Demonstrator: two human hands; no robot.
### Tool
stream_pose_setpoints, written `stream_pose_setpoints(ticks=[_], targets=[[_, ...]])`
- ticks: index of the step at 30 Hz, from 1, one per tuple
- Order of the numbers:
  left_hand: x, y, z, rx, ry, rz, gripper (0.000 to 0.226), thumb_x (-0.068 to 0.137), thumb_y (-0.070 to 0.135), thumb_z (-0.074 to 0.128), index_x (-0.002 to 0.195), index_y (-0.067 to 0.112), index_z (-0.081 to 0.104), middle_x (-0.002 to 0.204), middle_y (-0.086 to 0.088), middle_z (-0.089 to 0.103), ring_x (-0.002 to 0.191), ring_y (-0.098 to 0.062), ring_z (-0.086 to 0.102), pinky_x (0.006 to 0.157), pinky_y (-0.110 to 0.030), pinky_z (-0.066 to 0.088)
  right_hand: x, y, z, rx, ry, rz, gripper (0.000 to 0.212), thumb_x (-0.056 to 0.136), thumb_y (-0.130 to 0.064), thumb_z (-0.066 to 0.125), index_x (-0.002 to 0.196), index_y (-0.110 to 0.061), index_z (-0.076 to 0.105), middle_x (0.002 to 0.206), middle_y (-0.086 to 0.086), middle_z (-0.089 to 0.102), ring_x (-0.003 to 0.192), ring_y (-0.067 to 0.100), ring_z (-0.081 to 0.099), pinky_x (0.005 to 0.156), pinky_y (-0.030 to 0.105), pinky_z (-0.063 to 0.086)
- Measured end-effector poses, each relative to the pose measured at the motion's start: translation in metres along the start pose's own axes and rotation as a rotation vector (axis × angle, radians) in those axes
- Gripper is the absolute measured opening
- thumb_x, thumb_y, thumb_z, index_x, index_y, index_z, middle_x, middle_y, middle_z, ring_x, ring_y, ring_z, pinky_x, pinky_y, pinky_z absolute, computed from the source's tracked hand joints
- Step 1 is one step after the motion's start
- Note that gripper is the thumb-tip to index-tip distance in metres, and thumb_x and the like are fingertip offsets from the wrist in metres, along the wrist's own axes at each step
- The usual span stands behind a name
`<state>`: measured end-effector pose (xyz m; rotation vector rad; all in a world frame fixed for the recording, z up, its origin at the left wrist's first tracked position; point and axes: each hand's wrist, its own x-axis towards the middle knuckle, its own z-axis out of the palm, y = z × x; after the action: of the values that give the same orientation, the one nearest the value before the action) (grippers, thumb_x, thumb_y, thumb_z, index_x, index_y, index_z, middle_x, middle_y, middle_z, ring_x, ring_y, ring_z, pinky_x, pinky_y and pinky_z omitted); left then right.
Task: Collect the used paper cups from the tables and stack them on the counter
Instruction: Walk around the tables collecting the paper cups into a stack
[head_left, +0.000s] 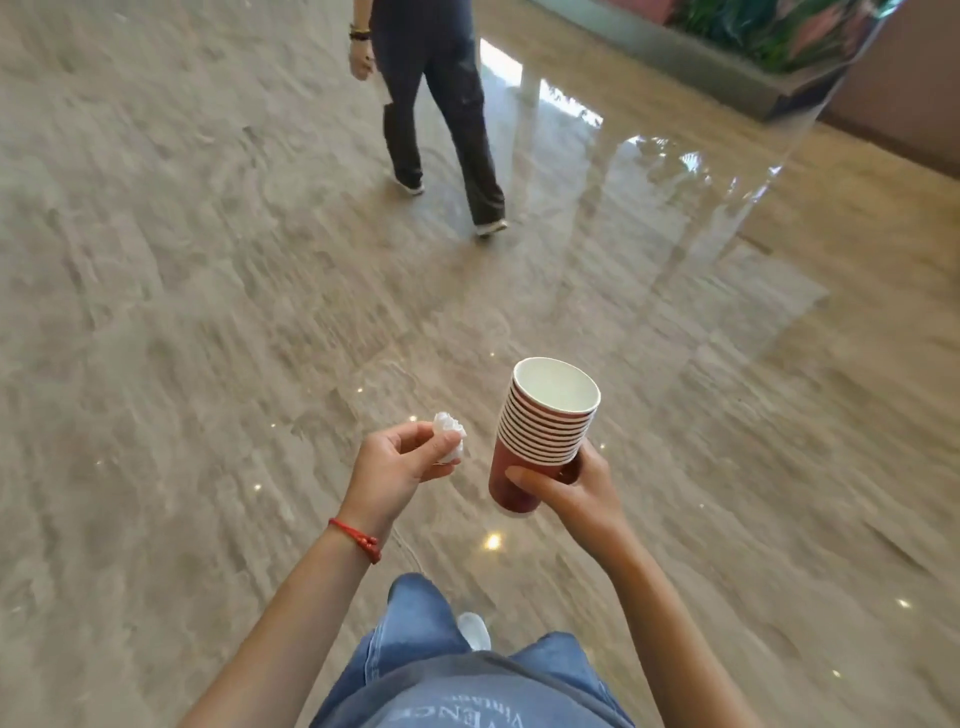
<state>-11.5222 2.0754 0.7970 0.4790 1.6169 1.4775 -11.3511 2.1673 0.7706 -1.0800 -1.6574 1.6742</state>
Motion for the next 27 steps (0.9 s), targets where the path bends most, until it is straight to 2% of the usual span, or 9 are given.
stream_pose_setpoints(ticks=[9,13,16,24,27], targets=[[0.119,0.041,0.082,0.061,-0.33,-0.044,0.005,0.071,0.016,0.071,0.072,0.011,0.072,0.066,-0.002,0.071,0.067,-0.015,0.068,0.063,-0.021,0.055,0.05,-0.005,-0.062,0.04,0.386,0.074,0.041,0.066,-0.009,0.082,0.096,-0.025,0.061,0.087,-0.02,0.072,0.082,-0.003,0.066,0.065,0.01,0.048],[0.161,0.081,0.119,0.098,-0.482,-0.059,0.014,0.067,0.022,0.072,0.074,0.01,0.072,0.067,-0.002,0.071,0.069,-0.016,0.068,0.066,-0.022,0.057,0.071,-0.031,-0.085,0.053,0.562,0.129,0.04,0.065,-0.015,0.083,0.097,-0.025,0.062,0.087,-0.013,0.072,0.085,0.001,0.067,0.069,0.016,0.051],[0.196,0.097,0.141,0.12,-0.562,-0.064,0.022,0.059,0.03,0.074,0.072,0.011,0.072,0.067,-0.001,0.071,0.069,-0.017,0.068,0.065,-0.022,0.056,0.095,-0.04,-0.098,0.073,0.661,0.135,0.038,0.065,-0.012,0.083,0.095,-0.022,0.062,0.087,-0.011,0.071,0.079,-0.003,0.066,0.065,0.012,0.049],[0.267,0.125,0.195,0.168,-0.672,-0.114,0.02,0.062,0.027,0.073,0.075,0.011,0.073,0.07,-0.002,0.072,0.071,-0.018,0.069,0.069,-0.024,0.058,0.162,-0.062,-0.129,0.109,0.774,0.12,0.039,0.066,-0.008,0.082,0.098,-0.016,0.062,0.089,-0.01,0.07,0.077,-0.004,0.066,0.063,0.009,0.048],[0.292,0.127,0.226,0.202,-0.698,-0.114,0.008,0.073,0.018,0.071,0.077,0.011,0.072,0.07,-0.003,0.071,0.071,-0.018,0.069,0.067,-0.023,0.057,0.185,-0.06,-0.154,0.108,0.796,0.134,0.038,0.066,-0.01,0.082,0.097,-0.019,0.062,0.086,-0.011,0.072,0.081,0.0,0.067,0.066,0.013,0.05]])
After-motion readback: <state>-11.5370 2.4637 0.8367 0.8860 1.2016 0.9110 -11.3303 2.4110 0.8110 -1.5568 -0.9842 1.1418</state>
